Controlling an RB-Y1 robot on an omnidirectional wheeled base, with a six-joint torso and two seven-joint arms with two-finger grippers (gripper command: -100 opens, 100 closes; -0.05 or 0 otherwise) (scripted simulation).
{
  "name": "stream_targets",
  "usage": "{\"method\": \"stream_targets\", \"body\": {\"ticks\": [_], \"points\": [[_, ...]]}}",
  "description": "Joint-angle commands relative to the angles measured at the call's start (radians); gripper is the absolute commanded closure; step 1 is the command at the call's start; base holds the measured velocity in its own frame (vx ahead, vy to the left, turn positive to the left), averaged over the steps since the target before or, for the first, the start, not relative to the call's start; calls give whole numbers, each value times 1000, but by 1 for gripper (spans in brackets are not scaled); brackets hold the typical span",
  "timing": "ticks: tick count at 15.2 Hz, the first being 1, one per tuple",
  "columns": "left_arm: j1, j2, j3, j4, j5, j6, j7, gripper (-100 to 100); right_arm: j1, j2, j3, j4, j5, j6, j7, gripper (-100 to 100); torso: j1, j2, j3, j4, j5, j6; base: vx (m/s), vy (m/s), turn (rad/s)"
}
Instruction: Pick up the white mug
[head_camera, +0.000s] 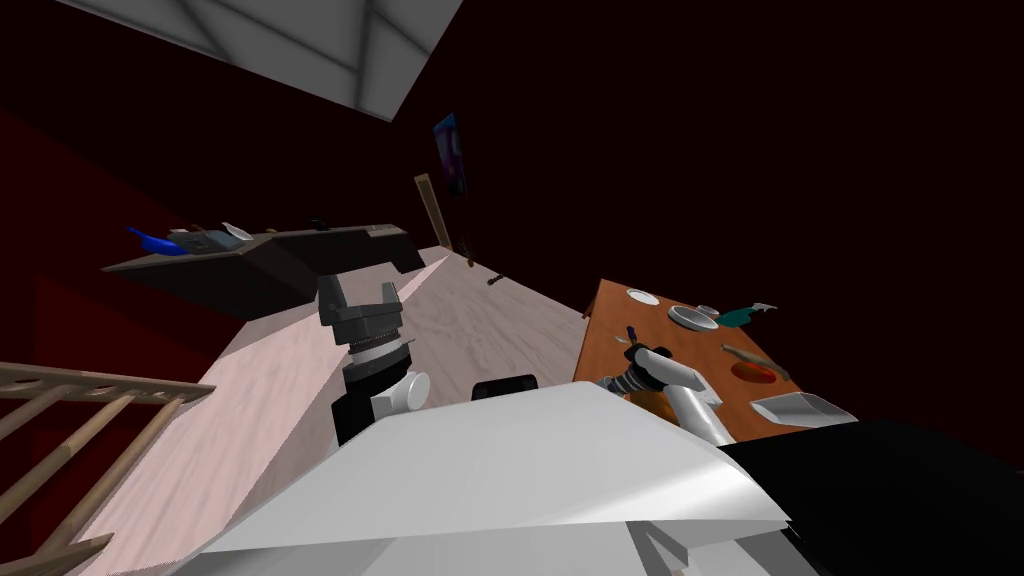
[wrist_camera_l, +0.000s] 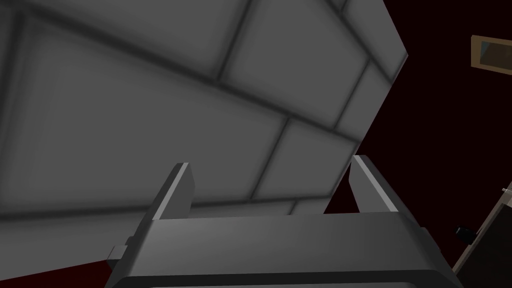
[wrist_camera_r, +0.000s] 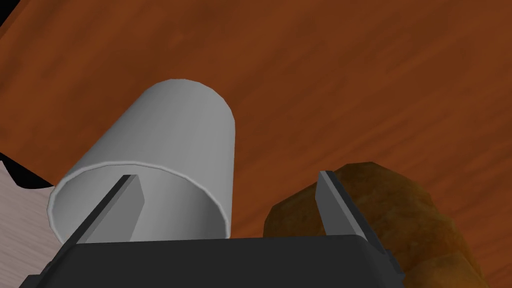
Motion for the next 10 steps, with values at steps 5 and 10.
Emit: {"method": "stream_targets", "body": {"ticks": [5,10], "points": [[0,0,0,0,0,0,0,0,0,0,0,-1,0,0,1,100,-2,0,0,0,-1,0,0,0,0],[0,0,0,0,0,0,0,0,7,-20,-11,-39,-14,46,-16,100,-2,0,0,0,0,0,-6,9,25]]}}
